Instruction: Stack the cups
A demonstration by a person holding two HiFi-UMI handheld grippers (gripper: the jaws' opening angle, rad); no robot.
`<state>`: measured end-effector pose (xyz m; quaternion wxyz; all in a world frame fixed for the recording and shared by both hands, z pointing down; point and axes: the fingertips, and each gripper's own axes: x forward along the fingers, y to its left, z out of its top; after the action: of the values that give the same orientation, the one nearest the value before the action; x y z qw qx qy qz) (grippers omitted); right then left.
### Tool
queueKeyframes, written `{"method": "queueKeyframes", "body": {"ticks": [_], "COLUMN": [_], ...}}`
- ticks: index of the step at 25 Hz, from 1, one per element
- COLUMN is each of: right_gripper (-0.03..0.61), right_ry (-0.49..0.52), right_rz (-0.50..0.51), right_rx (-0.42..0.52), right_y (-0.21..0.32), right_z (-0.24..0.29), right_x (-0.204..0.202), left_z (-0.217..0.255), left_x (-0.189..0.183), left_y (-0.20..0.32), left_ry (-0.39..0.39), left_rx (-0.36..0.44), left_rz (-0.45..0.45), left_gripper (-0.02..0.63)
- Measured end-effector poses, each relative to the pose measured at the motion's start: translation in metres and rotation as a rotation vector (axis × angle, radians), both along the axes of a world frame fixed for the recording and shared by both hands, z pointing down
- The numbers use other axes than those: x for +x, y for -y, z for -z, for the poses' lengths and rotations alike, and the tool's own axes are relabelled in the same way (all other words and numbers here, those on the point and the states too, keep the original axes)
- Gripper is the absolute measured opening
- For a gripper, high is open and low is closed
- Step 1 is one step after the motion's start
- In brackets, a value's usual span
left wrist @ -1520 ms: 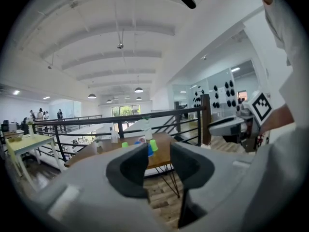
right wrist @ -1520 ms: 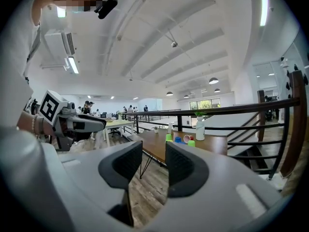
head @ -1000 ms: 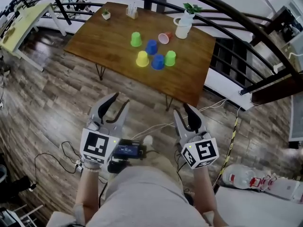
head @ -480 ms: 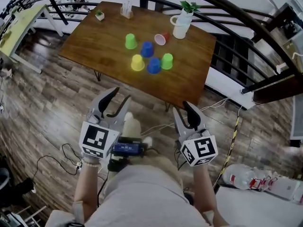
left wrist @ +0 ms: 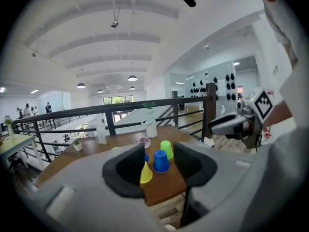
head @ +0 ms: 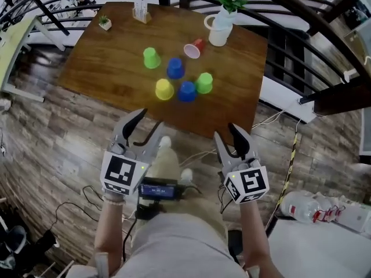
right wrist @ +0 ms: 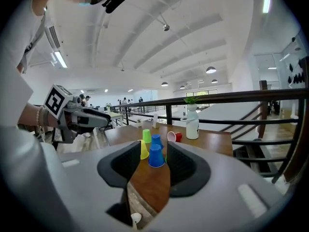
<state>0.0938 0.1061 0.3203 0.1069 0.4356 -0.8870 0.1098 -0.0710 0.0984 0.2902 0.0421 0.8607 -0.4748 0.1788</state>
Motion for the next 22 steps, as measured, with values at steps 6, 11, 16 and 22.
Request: {"method": "queueKeyframes", "body": {"ticks": [6, 11, 16, 22], "right_gripper": [0.164, 0.179, 0.184, 0.196], "right_ry": [-0.025, -0.036, -0.04, -0.048], "right_rz": [-0.047, -0.061, -0.083, -0.093], "right_rx": [-0.056, -0.079, -0.108, -0.143], "right_y": [0.044, 0.076, 0.105, 0.131], "right_z": [-0.029, -0.049, -0.065, -0.088], "right_x": [-0.007, -0.012, -0.015, -0.019], "left_z": [-0.033, -0.065, -0.092, -0.119], "left_x": [-0.019, -0.022, -0.024, -0.029], "left_y": [0.048, 0.075, 0.1, 0.119], "left_ry": [0.018, 0.017, 0.01, 0.005], "left_rx": [-0.047, -0.097, -0.144, -0.187], "left_rz": [-0.015, -0.043, -0.042, -0.051], "left_gripper": [0.186, 0.202, 0.218, 0.224]}}
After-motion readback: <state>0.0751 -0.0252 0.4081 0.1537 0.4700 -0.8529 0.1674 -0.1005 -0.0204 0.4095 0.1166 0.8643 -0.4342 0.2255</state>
